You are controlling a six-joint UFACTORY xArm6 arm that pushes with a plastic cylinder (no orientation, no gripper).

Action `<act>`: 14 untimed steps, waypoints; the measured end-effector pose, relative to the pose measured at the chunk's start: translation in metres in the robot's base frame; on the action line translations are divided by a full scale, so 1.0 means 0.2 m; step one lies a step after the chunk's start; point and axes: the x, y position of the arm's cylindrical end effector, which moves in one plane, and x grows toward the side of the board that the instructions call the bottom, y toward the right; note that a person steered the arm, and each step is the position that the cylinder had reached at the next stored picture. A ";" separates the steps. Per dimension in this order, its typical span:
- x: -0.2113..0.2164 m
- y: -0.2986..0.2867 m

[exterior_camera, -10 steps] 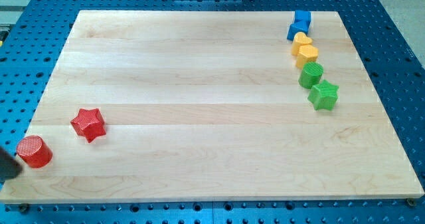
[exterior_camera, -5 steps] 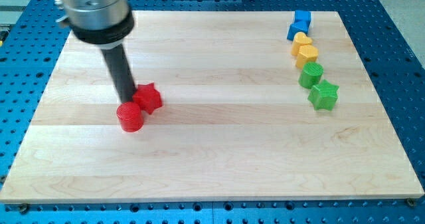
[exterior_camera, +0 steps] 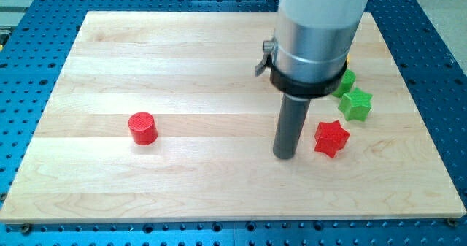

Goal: Place red blocks below green star

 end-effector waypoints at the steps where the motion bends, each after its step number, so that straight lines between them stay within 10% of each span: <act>1: -0.01 0.29; 3: -0.13 -0.15; 7: -0.18 0.50; 9: 0.12 -0.31; 11: -0.11 -1.37; 14: -0.14 0.07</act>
